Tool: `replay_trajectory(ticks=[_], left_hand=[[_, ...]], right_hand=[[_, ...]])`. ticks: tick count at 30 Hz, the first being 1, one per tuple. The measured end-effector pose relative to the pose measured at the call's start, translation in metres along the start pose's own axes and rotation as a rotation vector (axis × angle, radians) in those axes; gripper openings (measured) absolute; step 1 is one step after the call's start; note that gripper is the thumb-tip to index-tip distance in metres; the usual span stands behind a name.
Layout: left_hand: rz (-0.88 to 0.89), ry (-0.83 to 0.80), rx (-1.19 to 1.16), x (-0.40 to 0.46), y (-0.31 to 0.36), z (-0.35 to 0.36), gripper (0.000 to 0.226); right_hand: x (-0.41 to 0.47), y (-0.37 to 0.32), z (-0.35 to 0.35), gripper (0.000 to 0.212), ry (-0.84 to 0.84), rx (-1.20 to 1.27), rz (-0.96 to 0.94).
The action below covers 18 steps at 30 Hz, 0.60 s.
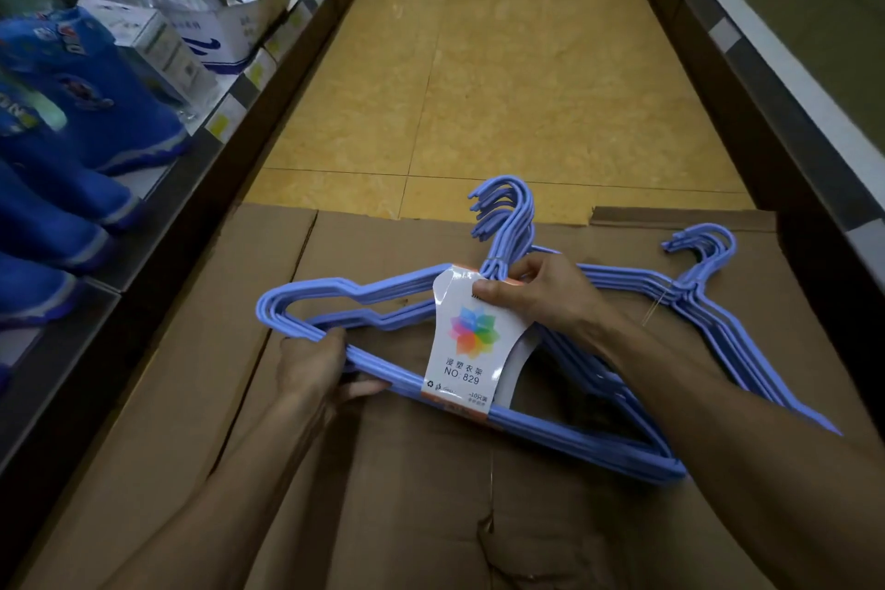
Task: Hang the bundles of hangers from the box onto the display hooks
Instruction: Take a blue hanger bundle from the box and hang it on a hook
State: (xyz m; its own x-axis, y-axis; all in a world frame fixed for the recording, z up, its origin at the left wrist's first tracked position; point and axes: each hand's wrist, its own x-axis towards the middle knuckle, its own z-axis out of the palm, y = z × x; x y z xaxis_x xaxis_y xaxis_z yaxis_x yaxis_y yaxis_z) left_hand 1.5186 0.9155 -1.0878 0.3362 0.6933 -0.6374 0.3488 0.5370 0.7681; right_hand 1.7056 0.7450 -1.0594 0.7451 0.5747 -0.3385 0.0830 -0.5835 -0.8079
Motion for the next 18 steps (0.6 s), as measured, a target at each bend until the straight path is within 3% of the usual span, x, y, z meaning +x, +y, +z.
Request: replay_trajectory(ticks=[4, 8, 15, 18], left_hand=[[0.001, -0.008, 0.022, 0.0, 0.0, 0.0, 0.006], [-0.034, -0.031, -0.009, 0.001, -0.006, -0.001, 0.017], [-0.064, -0.026, -0.029, 0.012, -0.014, -0.001, 0.026], [-0.076, -0.028, -0.034, 0.014, -0.016, -0.002, 0.026]], right_hand=[[0.002, 0.005, 0.001, 0.056, 0.031, -0.032, 0.001], [-0.007, 0.009, 0.0, 0.05, 0.053, -0.052, -0.006], [-0.044, 0.037, -0.014, 0.026, 0.257, -0.086, -0.106], [-0.054, 0.052, -0.022, 0.049, 0.192, -0.219, -0.049]])
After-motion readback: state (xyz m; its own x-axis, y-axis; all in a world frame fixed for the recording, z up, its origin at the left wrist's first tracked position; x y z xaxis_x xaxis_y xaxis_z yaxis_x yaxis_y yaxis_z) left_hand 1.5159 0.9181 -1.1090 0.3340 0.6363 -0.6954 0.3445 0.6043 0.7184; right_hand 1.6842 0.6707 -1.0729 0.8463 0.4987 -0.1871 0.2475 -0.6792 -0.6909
